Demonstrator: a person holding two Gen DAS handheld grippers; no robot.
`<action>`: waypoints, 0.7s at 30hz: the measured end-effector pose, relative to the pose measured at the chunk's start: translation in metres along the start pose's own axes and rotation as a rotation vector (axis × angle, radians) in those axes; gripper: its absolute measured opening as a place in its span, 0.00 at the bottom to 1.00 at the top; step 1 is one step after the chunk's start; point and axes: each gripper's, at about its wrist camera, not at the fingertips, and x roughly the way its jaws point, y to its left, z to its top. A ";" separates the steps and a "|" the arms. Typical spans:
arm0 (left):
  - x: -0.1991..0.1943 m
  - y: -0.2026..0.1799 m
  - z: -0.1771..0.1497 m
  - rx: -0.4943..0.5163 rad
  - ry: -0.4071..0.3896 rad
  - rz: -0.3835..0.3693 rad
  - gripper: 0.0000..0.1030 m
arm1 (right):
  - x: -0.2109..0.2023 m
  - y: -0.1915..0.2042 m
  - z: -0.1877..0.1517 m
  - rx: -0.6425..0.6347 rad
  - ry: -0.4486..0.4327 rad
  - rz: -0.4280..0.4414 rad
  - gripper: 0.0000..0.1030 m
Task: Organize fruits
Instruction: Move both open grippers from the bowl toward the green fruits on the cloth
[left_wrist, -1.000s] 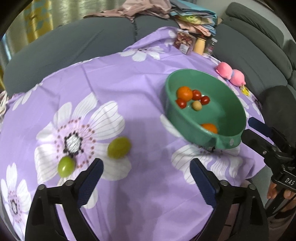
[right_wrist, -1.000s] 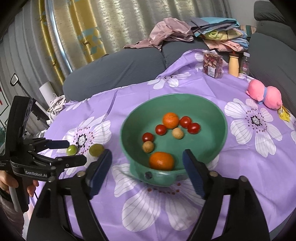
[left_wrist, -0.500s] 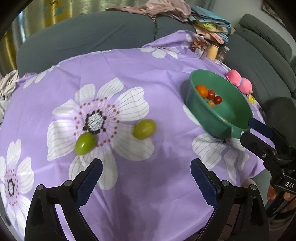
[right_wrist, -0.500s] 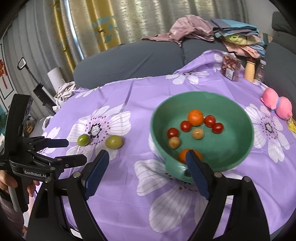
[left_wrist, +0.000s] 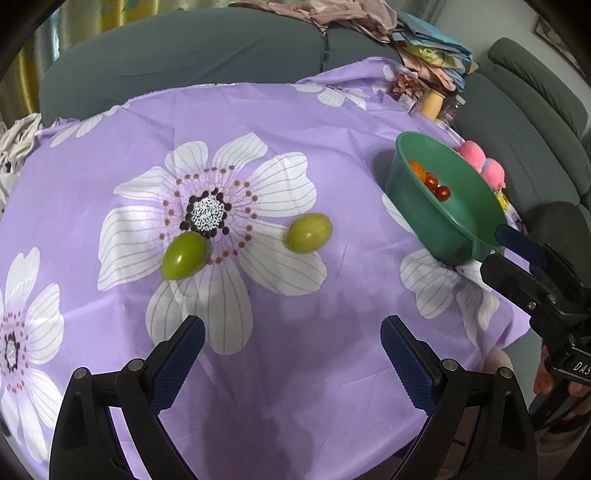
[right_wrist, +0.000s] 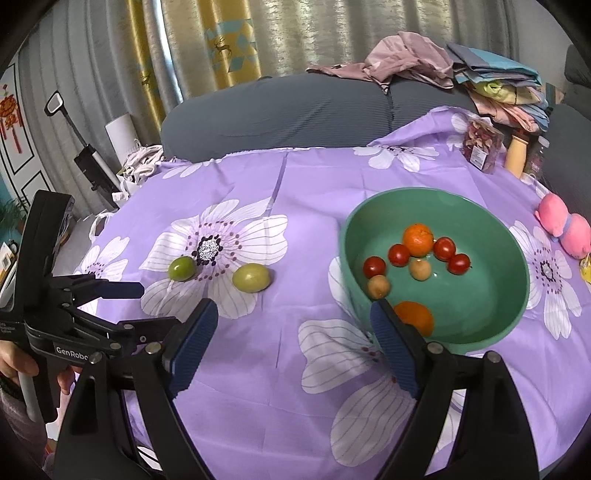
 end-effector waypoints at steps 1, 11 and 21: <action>0.000 0.001 0.000 -0.003 0.001 0.000 0.93 | 0.001 0.002 0.000 -0.004 0.003 0.000 0.83; 0.000 0.018 -0.006 -0.038 0.004 -0.013 0.93 | 0.009 0.017 0.004 -0.040 0.026 0.004 0.83; 0.001 0.031 -0.014 -0.067 0.009 -0.027 0.93 | 0.018 0.032 0.005 -0.073 0.052 0.009 0.83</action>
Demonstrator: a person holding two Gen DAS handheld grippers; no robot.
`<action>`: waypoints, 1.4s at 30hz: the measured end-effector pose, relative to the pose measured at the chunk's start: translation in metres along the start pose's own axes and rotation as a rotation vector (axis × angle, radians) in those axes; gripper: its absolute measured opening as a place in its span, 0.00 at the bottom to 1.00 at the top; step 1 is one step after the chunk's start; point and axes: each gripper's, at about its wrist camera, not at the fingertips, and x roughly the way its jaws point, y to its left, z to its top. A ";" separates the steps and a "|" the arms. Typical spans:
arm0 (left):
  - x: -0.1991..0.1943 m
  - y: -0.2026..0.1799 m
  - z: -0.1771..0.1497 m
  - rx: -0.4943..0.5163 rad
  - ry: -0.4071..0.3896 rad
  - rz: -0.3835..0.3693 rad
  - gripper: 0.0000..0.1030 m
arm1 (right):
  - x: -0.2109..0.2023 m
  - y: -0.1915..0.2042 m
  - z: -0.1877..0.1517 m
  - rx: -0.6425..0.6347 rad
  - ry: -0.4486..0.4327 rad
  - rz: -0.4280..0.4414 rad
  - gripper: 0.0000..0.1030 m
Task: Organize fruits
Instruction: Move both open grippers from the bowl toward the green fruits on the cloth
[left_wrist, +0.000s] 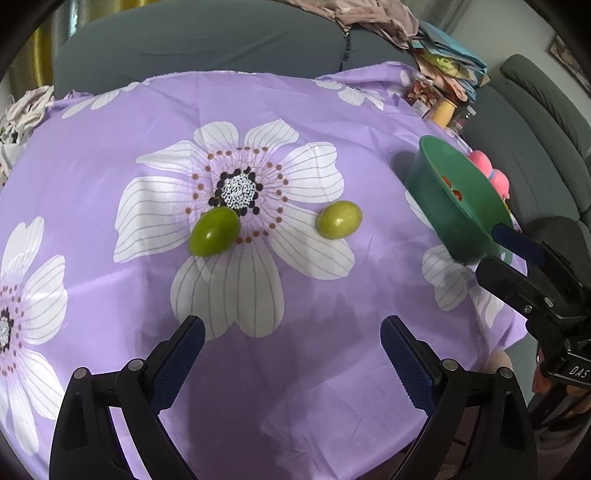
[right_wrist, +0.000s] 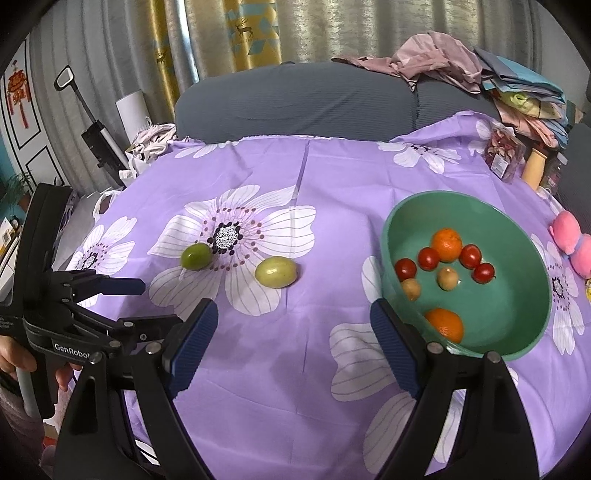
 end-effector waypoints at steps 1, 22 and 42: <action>0.000 0.002 -0.001 -0.003 0.000 -0.001 0.93 | 0.001 0.002 0.000 -0.004 0.002 -0.001 0.83; -0.011 0.023 -0.005 -0.062 -0.029 -0.046 0.93 | 0.018 0.024 0.003 -0.050 0.046 0.010 0.83; -0.013 0.027 0.003 -0.081 -0.054 -0.104 0.93 | 0.031 0.031 -0.006 -0.065 0.092 0.021 0.83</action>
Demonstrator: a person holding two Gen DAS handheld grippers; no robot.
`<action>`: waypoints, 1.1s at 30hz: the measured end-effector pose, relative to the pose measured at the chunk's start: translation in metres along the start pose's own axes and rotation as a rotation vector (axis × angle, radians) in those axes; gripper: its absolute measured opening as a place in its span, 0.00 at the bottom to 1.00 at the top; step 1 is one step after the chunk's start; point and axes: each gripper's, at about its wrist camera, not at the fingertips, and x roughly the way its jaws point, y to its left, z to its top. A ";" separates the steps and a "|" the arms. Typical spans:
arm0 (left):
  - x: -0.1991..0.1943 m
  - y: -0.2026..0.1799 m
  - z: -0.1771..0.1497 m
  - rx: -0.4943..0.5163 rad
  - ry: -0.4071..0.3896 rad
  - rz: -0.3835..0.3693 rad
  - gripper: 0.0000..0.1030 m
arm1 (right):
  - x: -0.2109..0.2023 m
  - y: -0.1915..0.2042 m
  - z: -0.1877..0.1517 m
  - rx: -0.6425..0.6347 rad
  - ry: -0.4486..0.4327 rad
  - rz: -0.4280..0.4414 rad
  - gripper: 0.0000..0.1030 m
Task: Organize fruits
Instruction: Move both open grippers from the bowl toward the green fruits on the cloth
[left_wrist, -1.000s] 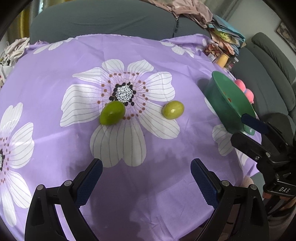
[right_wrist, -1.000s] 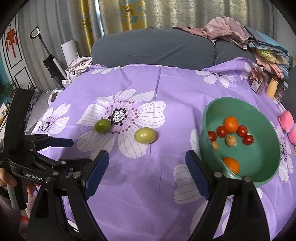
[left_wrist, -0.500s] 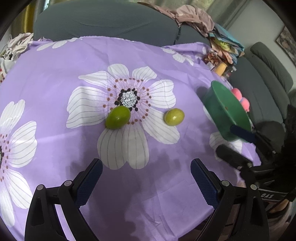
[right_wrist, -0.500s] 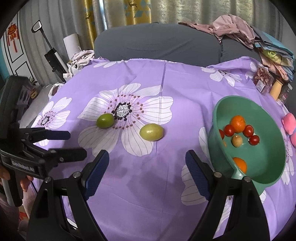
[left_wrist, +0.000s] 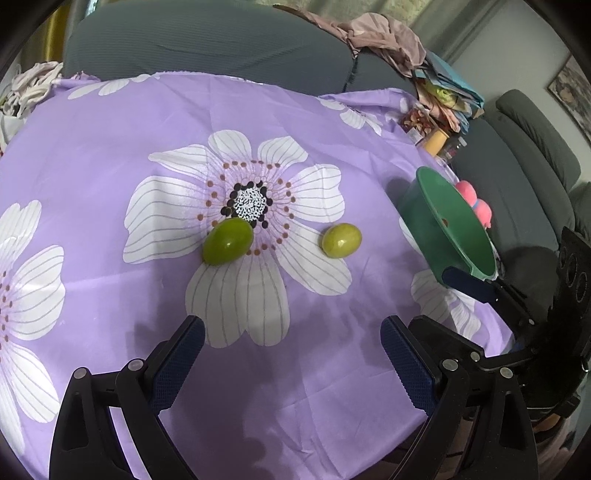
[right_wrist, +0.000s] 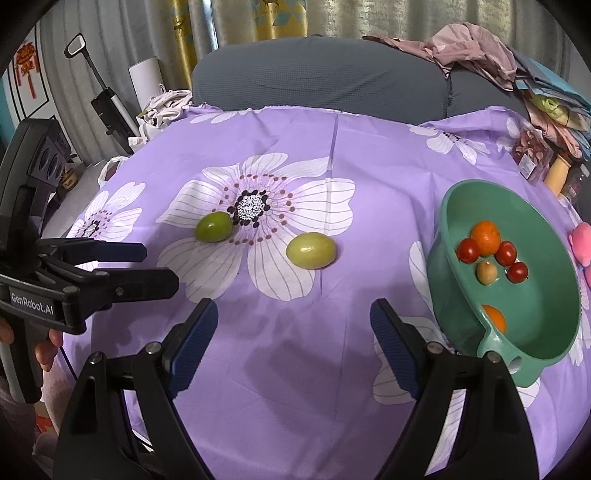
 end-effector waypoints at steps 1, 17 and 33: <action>0.000 -0.001 0.000 0.001 0.000 -0.001 0.93 | 0.000 0.000 0.000 0.000 0.000 0.002 0.83; 0.007 -0.013 0.006 0.041 0.015 -0.005 0.93 | 0.005 -0.007 -0.006 0.021 0.013 0.010 0.83; 0.020 -0.026 0.016 0.083 0.037 -0.037 0.93 | 0.021 -0.018 -0.007 0.045 0.044 0.014 0.83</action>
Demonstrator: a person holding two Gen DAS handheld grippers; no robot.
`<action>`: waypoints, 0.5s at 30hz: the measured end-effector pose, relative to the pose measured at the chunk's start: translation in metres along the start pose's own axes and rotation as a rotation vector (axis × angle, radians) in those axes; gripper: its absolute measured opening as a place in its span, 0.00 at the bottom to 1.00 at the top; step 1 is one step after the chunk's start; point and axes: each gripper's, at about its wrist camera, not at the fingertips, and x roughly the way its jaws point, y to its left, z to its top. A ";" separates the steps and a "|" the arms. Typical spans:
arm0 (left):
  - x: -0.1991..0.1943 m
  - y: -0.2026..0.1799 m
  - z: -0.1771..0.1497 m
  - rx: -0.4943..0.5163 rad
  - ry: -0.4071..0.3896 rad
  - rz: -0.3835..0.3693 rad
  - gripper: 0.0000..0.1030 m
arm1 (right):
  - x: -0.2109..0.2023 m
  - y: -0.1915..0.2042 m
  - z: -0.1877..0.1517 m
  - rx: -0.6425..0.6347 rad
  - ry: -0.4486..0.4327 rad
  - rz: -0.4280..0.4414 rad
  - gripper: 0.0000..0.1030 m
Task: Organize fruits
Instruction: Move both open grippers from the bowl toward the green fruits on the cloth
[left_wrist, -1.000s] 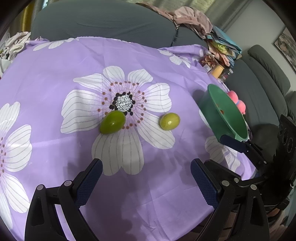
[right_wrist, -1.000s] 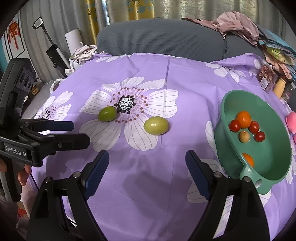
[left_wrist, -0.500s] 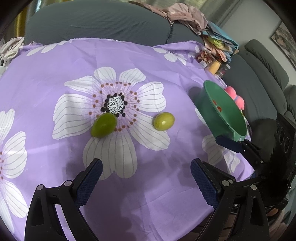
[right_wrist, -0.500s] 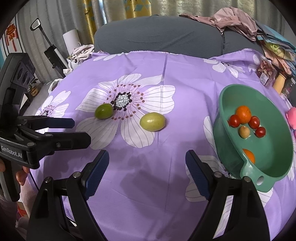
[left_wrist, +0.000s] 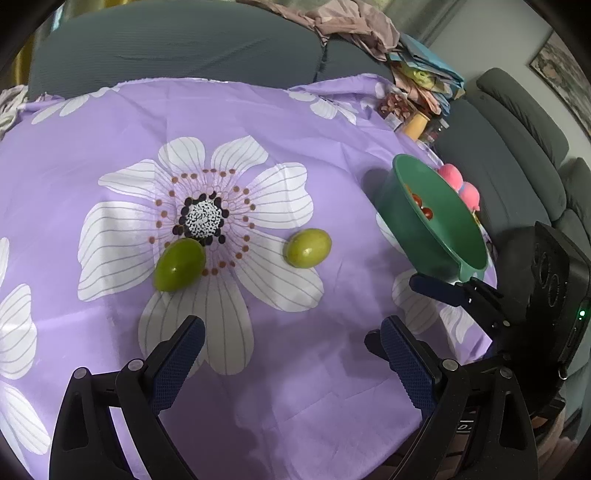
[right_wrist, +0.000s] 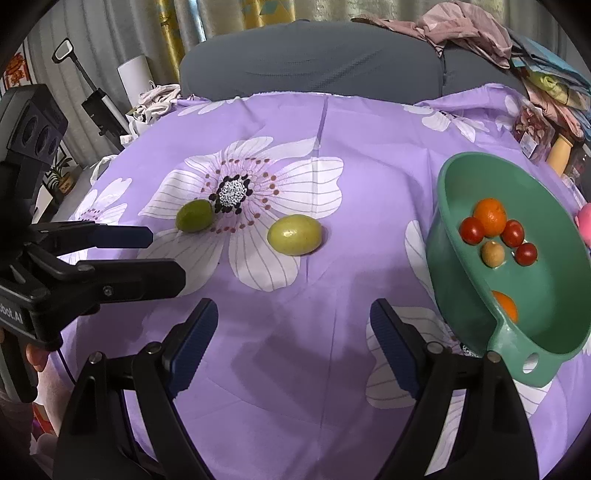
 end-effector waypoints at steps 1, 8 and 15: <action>0.001 0.000 0.000 -0.001 0.002 0.000 0.93 | 0.001 -0.001 0.000 0.001 0.002 0.001 0.83; 0.008 0.004 0.002 -0.005 0.018 0.003 0.93 | 0.009 -0.004 0.001 0.009 0.017 0.003 0.83; 0.013 0.004 0.005 -0.004 0.025 -0.008 0.93 | 0.015 -0.009 0.002 0.016 0.028 0.004 0.83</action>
